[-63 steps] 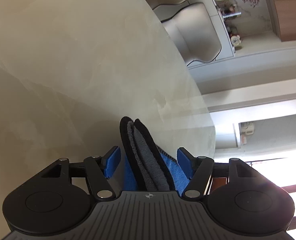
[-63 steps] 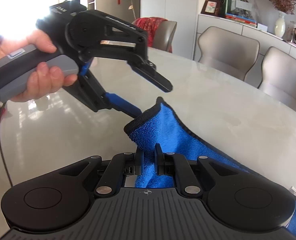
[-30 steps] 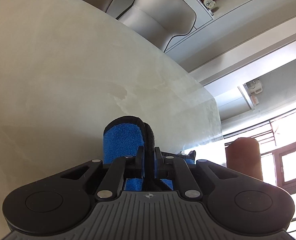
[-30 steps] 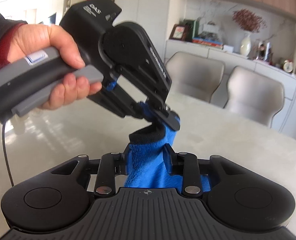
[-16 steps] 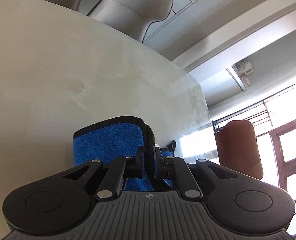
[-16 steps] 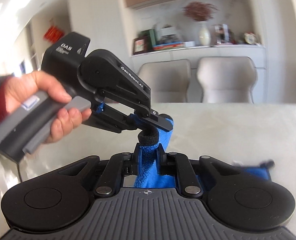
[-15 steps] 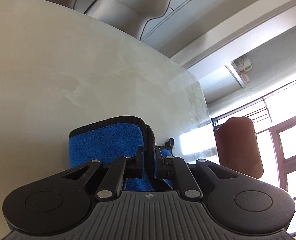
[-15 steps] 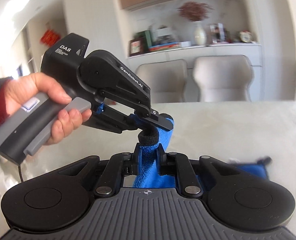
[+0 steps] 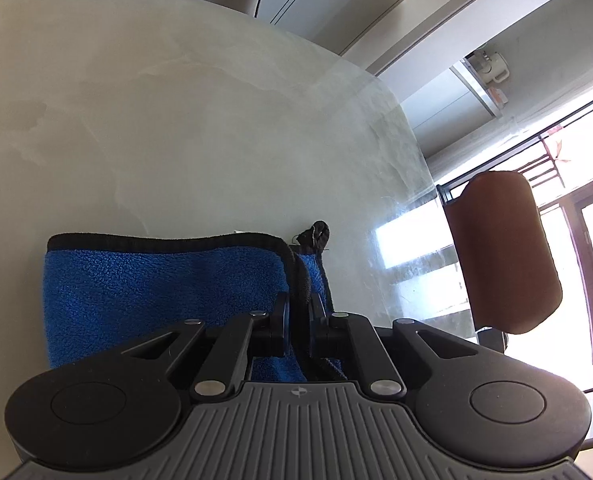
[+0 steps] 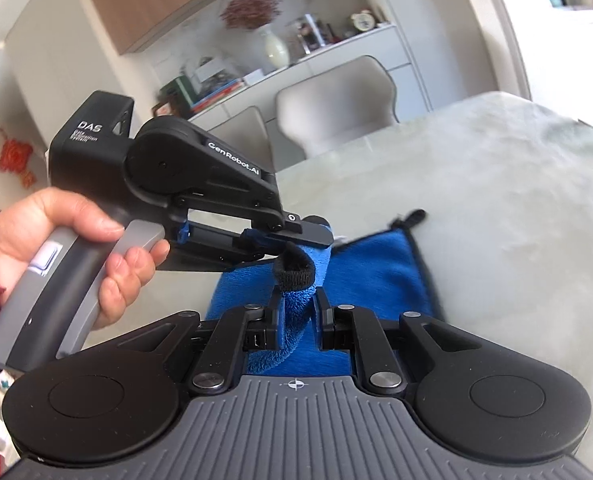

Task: Fold towel

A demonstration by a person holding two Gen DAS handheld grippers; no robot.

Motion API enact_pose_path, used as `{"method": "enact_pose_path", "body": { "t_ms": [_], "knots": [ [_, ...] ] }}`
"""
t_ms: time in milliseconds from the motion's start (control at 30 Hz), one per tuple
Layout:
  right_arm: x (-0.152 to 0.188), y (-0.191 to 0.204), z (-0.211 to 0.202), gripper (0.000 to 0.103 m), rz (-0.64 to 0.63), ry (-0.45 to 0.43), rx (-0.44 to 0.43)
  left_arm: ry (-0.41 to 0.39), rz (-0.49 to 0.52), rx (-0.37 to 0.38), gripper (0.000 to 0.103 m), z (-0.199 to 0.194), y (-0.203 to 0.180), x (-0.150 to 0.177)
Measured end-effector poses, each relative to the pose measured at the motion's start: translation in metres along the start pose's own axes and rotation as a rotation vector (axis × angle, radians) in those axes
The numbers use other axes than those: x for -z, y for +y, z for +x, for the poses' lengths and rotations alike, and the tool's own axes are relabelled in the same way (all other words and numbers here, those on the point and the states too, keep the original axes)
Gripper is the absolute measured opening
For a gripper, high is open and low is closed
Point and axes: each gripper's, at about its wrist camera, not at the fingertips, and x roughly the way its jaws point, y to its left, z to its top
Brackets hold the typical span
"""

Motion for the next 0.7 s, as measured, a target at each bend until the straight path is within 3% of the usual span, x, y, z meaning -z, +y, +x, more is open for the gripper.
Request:
{"method": "enact_pose_path", "body": {
  "t_ms": [467, 700],
  "knots": [
    [0.008, -0.040, -0.006, 0.015, 0.102, -0.017, 0.033, -0.013, 0.132, -0.057, 0.008, 0.010, -0.029, 0.006],
    [0.010, -0.051, -0.003, 0.015, 0.130, 0.000, 0.063, -0.005, 0.134, -0.073, 0.009, 0.022, -0.028, 0.010]
  ]
}}
